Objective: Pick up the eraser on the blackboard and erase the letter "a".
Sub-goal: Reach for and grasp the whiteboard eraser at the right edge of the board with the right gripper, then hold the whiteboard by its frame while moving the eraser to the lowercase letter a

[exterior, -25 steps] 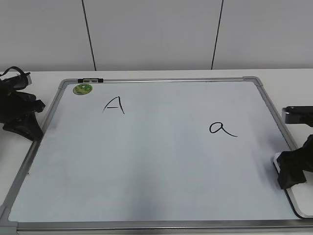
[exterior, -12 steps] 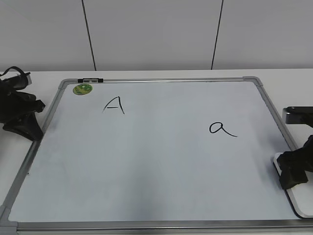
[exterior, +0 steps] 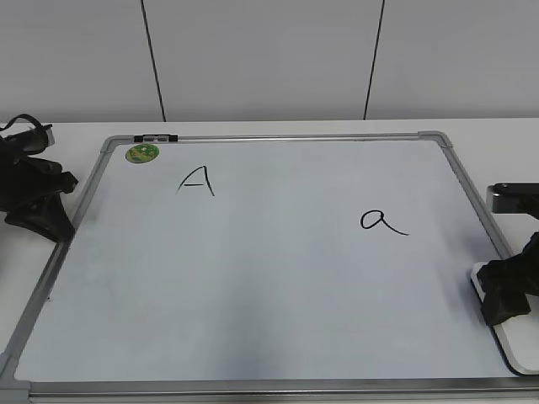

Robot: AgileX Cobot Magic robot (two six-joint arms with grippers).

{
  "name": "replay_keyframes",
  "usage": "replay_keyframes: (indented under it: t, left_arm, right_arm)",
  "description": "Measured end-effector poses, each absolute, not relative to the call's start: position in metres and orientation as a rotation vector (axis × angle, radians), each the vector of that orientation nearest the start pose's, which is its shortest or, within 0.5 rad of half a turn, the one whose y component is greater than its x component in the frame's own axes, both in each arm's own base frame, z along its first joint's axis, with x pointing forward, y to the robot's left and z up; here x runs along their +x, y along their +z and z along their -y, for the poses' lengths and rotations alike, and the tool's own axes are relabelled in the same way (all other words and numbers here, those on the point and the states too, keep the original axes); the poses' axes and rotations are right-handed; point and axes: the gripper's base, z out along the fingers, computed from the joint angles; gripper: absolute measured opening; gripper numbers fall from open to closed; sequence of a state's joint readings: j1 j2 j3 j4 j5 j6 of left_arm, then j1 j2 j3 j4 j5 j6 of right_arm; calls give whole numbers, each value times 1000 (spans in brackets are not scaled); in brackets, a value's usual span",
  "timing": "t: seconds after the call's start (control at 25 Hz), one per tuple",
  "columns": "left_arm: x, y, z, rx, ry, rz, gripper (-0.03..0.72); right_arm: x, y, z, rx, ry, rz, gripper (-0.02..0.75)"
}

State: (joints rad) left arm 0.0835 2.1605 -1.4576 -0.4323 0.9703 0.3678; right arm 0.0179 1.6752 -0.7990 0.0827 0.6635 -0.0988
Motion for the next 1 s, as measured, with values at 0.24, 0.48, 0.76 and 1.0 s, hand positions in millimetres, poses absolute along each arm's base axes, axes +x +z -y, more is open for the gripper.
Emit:
replay_keyframes:
  t: [0.24,0.48,0.76,1.0]
  left_arm:
    - [410,124,-3,53,-533,-3030,36]
    - [410,124,-3,52,-535,-3030,36]
    - [410,124,-3,52,-535,-3030,36]
    - [410,124,-3,52,-535,-3030,36]
  right_arm:
    - [274,155,-10,-88,83,-3047,540]
    - [284,171,-11,-98,94,-3075,540]
    - [300,194,-12,-108,102,-3038,538]
    - [320,216,-27,-195,113,-2949,538]
